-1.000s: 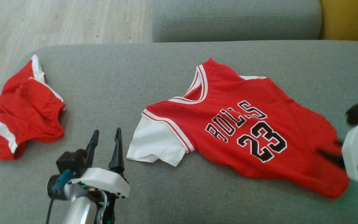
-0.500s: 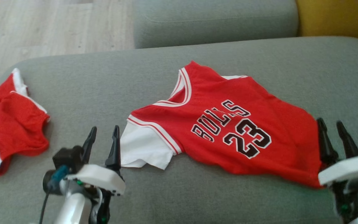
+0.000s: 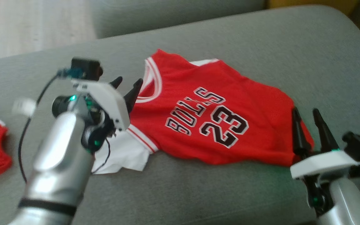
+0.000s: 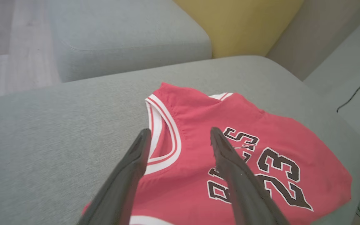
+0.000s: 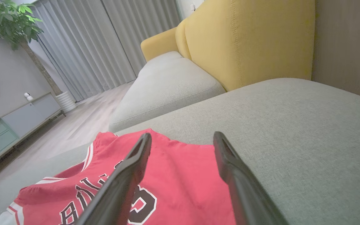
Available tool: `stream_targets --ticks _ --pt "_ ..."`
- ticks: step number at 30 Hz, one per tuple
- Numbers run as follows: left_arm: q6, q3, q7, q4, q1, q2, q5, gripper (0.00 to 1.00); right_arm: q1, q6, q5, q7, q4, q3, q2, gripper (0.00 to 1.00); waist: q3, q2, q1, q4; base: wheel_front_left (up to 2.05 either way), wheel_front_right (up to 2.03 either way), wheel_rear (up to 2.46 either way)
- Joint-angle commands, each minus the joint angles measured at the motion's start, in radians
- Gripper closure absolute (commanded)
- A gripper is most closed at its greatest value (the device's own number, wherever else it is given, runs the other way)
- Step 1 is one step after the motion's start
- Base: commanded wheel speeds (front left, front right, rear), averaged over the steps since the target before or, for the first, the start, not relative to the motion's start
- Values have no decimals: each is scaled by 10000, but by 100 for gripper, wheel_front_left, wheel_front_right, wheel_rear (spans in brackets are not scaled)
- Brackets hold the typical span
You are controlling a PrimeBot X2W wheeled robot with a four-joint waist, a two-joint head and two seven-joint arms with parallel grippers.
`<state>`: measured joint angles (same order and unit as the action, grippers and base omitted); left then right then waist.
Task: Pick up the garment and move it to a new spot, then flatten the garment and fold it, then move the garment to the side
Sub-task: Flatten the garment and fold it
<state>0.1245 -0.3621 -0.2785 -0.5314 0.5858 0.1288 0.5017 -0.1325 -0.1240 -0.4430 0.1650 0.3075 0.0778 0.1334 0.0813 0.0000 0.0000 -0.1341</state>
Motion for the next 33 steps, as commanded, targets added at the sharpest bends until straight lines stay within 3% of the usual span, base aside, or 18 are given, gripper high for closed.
stream_targets --ticks 1,5,14,21,28,29,30,31,33 --pt "43 239 -129 204 577 332 139 0 -581 -67 38 -14 -389 241 -17 0 383 0 0 -436 0 0 0" --pt "56 -714 -1323 -594 1844 796 1141 0 -938 -67 -99 30 -337 715 -163 0 903 0 0 -1116 0 0 0" --pt "60 -1804 -2212 -3259 4061 1562 1825 0 -1774 -67 -621 476 145 1517 -184 0 1998 0 0 -2452 0 0 0" --pt "60 -2172 -2264 -5025 4646 1604 1560 0 -2151 -67 -936 740 385 1937 -174 0 2414 0 0 -3061 0 0 0" --pt "60 -2496 -2163 -5560 4890 1401 1782 0 -2249 -67 -1116 871 667 2178 -97 0 2522 0 0 -3164 0 0 0" --pt "61 -2605 -2208 -5633 4893 1389 1766 17 -2271 -67 -1124 881 710 2211 -87 0 2521 0 0 -3153 0 0 0" --pt "61 -2709 -2234 -5699 4900 1384 1746 69 -2294 -67 -1130 890 750 2239 -74 0 2513 0 0 -3135 0 0 0" --pt "61 -2795 -2198 -5752 4922 1390 1718 100 -2316 -67 -1137 897 786 2264 -58 0 2499 0 0 -3110 0 0 0" --pt "61 -2898 -2014 -5868 4983 1408 1681 100 -2345 -67 -1131 910 858 2301 2 0 2435 0 0 -3034 0 0 0"
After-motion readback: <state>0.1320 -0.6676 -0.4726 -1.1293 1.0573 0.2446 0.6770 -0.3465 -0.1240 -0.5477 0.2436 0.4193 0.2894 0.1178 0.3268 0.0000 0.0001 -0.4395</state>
